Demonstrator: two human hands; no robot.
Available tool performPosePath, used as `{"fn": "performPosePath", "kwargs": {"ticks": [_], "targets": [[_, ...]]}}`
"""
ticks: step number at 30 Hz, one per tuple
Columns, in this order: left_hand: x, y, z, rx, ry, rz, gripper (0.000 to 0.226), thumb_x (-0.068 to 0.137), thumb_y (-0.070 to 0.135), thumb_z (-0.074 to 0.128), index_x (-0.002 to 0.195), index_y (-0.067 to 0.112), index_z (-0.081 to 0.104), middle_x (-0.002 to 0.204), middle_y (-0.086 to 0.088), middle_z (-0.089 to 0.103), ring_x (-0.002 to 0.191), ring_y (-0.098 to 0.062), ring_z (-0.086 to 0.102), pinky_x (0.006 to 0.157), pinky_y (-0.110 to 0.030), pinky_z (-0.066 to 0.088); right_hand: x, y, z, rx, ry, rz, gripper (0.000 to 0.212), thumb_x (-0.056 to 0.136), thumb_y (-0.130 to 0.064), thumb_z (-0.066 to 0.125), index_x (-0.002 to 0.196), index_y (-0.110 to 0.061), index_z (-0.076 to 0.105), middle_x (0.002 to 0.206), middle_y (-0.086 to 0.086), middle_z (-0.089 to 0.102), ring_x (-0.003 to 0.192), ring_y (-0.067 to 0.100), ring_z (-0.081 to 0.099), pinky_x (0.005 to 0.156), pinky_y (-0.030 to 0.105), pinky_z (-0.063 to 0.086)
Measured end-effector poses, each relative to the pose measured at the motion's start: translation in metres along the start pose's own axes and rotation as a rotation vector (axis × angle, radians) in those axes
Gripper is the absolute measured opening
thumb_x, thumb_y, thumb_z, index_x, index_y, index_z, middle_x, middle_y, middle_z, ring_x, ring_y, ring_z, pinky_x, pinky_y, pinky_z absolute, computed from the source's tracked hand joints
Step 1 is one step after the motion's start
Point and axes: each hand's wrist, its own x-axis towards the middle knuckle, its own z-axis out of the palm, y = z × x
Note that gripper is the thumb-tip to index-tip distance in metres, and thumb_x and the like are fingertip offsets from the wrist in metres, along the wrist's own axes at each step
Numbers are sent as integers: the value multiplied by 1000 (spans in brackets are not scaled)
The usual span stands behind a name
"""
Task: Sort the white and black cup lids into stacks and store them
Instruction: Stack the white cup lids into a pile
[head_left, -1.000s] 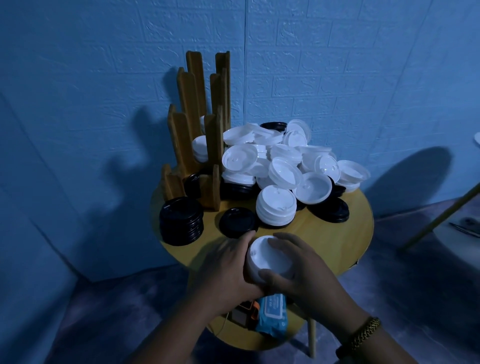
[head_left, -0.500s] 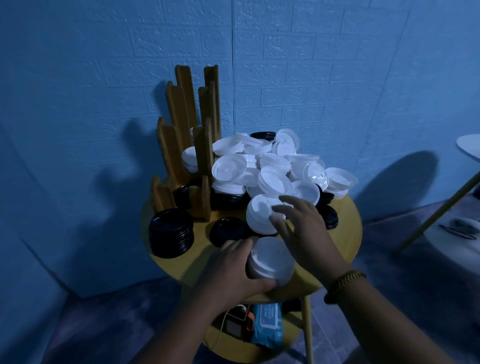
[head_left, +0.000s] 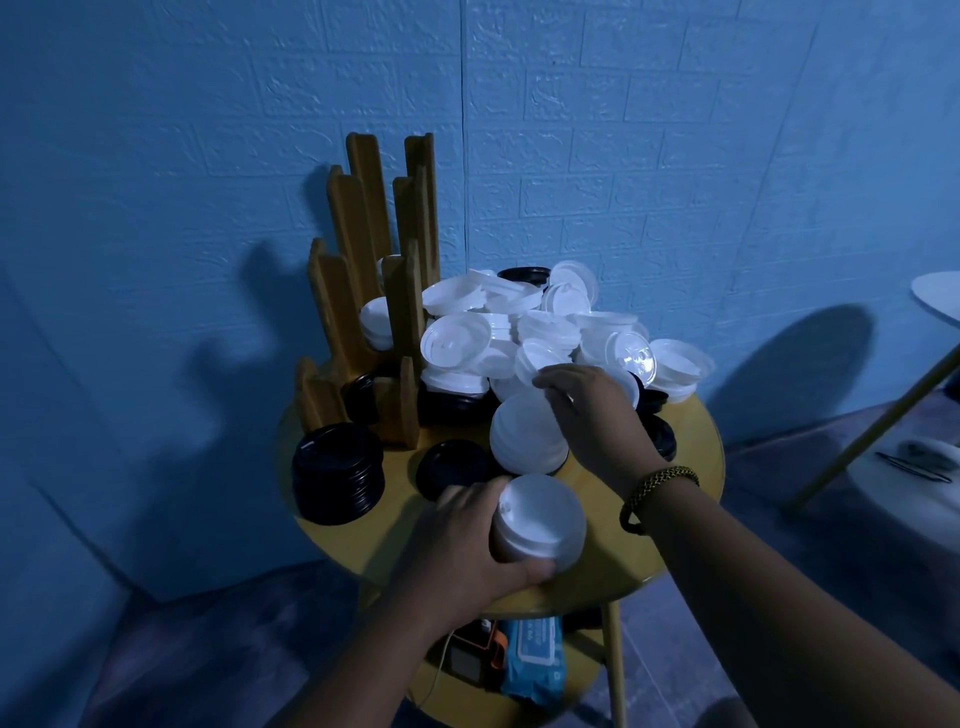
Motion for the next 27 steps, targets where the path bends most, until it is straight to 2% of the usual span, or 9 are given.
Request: {"fn": "performPosePath", "kwargs": {"ticks": [2, 3, 7, 12, 16, 19, 23, 25, 27], "targets": [[1, 1, -1, -13, -2, -1, 90, 62, 80, 63, 141, 47, 37, 132, 23, 47, 124, -3, 37, 101, -37, 44, 0, -1, 0, 103, 55, 82, 24, 99, -7, 53, 112, -11, 73, 120, 0, 70, 112, 13, 61, 85, 1, 37], [0, 0, -1, -21, -1, -5, 89, 61, 79, 65, 140, 48, 37, 131, 23, 47, 123, -3, 38, 100, -37, 45, 0, -2, 0, 145, 86, 115, 21, 98, -7, 56, 108, -13, 74, 114, -2, 72, 105, 10, 62, 79, -3, 36], [-2, -2, 0, -38, 6, -16, 89, 61, 77, 70, 140, 52, 36, 130, 23, 45, 122, -2, 39, 99, -33, 45, 2, 0, -1, 269, 164, 146, 12, 94, -10, 63, 94, -21, 67, 92, -13, 66, 90, 1, 59, 75, 0, 39], [-3, -4, 1, -37, 10, -3, 90, 60, 81, 66, 141, 53, 36, 133, 24, 46, 124, -2, 38, 100, -36, 46, 4, 3, -3, 346, 155, 178, 14, 90, -15, 69, 99, -23, 61, 92, -19, 61, 88, -16, 54, 72, -2, 37], [-3, -5, 2, -24, 18, 18, 89, 62, 83, 65, 140, 53, 36, 131, 27, 47, 123, 0, 38, 99, -36, 46, 2, 8, -6, 460, 178, 224, 18, 93, -20, 68, 109, -23, 63, 100, -13, 65, 92, -6, 60, 71, 4, 45], [-3, -5, 2, -21, 18, 17, 89, 62, 84, 65, 140, 54, 35, 132, 25, 47, 123, -1, 39, 98, -35, 47, -3, 11, -9, 511, 249, 244, 15, 93, -17, 68, 108, -19, 66, 100, -8, 68, 93, -1, 63, 76, 11, 46], [-5, -5, -1, -29, 22, 30, 87, 61, 85, 68, 137, 54, 38, 128, 26, 48, 121, 0, 41, 97, -34, 47, -19, 8, -25, 982, 338, 378, 18, 95, -7, 63, 112, -13, 64, 93, 0, 67, 85, 11, 64, 81, 25, 52], [-5, -3, -2, -30, 24, 35, 86, 61, 84, 70, 135, 54, 39, 126, 27, 47, 121, 1, 41, 97, -33, 47, -35, 2, -36, 1304, 258, 426, 21, 96, -2, 57, 116, -6, 61, 83, 3, 60, 75, 13, 58, 76, 26, 52], [-6, -3, -2, -35, 23, 29, 87, 59, 85, 70, 134, 54, 40, 126, 27, 47, 120, 1, 41, 97, -34, 47, -55, -3, -44, 1511, 124, 448, 25, 93, -5, 56, 117, -5, 60, 84, 6, 55, 74, 13, 54, 70, 25, 53]]}}
